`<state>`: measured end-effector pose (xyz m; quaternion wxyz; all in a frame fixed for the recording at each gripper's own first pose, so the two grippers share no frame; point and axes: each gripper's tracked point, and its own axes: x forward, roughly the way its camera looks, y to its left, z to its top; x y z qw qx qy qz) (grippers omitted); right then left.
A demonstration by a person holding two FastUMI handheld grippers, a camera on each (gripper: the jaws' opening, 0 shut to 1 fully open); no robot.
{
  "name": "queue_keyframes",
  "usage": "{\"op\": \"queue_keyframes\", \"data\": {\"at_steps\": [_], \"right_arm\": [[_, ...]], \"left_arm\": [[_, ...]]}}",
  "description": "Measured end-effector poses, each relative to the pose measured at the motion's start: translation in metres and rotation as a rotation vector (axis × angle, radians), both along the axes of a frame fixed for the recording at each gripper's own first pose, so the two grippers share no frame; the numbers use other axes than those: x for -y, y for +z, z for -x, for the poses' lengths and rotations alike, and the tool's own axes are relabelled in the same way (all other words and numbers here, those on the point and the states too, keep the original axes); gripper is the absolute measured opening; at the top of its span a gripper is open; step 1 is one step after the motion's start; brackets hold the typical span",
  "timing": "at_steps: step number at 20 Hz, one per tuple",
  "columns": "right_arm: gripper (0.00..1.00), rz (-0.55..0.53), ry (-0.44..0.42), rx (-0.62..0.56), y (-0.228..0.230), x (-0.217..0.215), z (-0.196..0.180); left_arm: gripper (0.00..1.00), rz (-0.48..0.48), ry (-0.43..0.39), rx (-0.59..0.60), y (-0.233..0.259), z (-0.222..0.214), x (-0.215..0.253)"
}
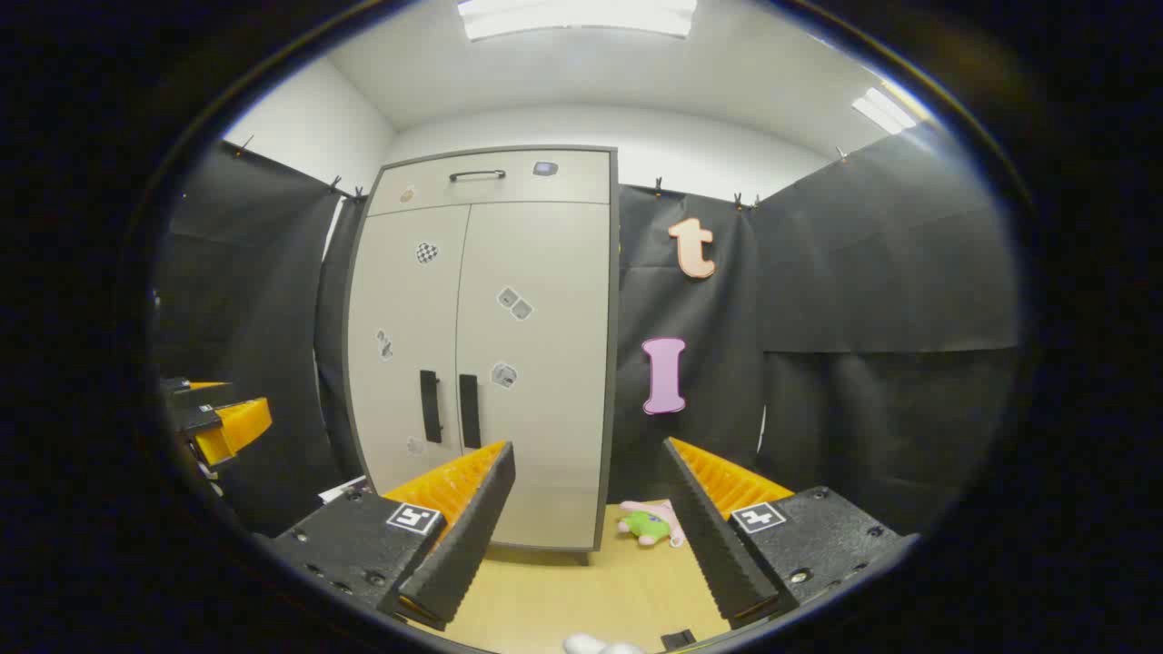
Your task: Open the right door of the double-door shoe cabinet with the right hand, and open the left door with the left hand.
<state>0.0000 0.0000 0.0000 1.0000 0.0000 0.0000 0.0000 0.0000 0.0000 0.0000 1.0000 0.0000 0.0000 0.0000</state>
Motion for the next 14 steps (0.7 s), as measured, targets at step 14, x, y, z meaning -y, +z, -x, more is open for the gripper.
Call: {"op": "queue_keyframes", "data": {"at_steps": [14], "right_arm": [[0.99,0.025,0.020,-0.009,-0.006,-0.024,-0.026]], "left_arm": [[0.95,0.000,0.032,-0.013,-0.012,0.001,-0.021]]}}
